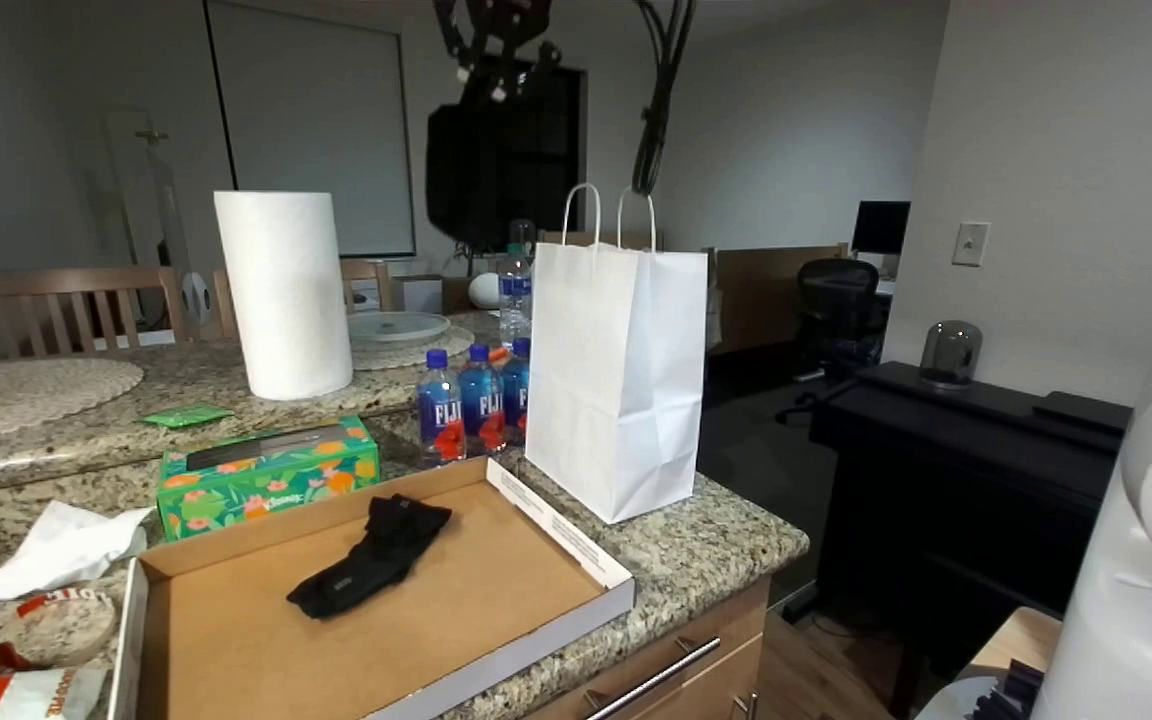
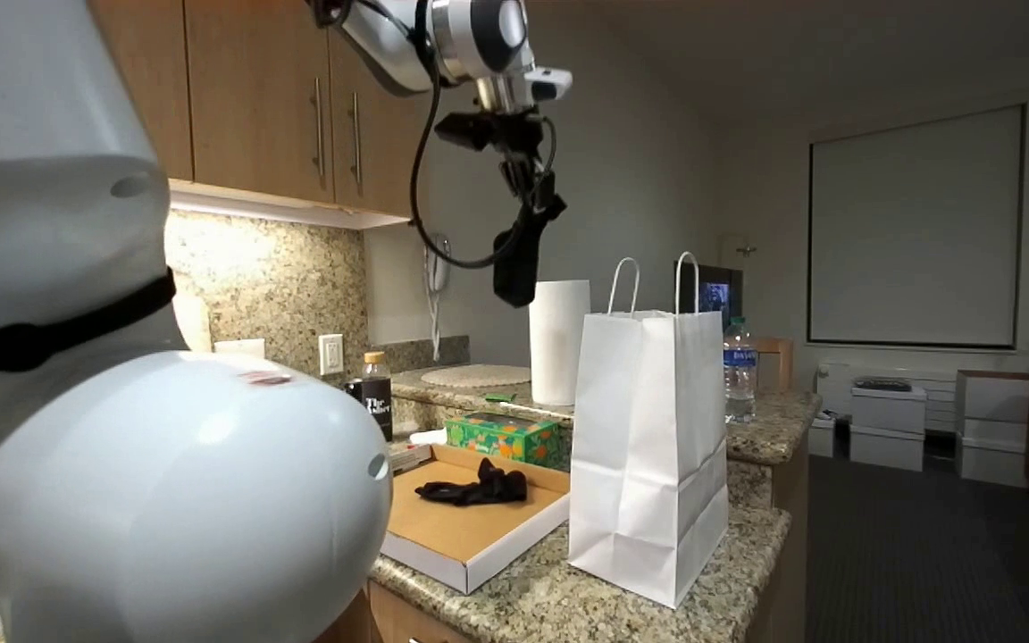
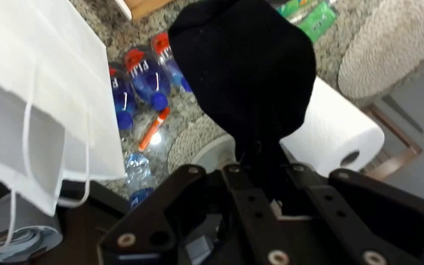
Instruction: Pick up all the socks from the cover box and put them in the paper bag
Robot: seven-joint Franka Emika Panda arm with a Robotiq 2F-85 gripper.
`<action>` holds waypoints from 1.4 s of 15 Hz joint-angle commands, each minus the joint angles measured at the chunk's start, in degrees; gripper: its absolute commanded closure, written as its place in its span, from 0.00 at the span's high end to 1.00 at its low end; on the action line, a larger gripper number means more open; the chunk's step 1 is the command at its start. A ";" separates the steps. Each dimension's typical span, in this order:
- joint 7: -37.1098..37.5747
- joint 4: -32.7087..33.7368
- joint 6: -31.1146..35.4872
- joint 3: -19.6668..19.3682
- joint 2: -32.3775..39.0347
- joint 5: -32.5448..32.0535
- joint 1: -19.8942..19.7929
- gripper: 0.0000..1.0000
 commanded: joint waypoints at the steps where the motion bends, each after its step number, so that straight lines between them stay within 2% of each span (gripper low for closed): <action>1: 4.68 2.66 -1.39 -0.73 -5.25 -0.40 -5.45 0.08; 7: 11.40 -0.40 2.78 -3.07 -11.43 -1.44 -15.31 0.08; 12: 18.21 -5.50 6.56 -3.60 -9.33 -3.57 -22.45 0.08; 14: 20.48 -6.21 7.43 -2.99 -6.73 -5.19 -23.51 0.08; 16: 22.26 -5.62 7.36 -2.41 -4.14 -6.15 -22.82 0.08; 21: 29.98 -3.25 6.07 0.64 -0.75 -14.53 -22.08 0.08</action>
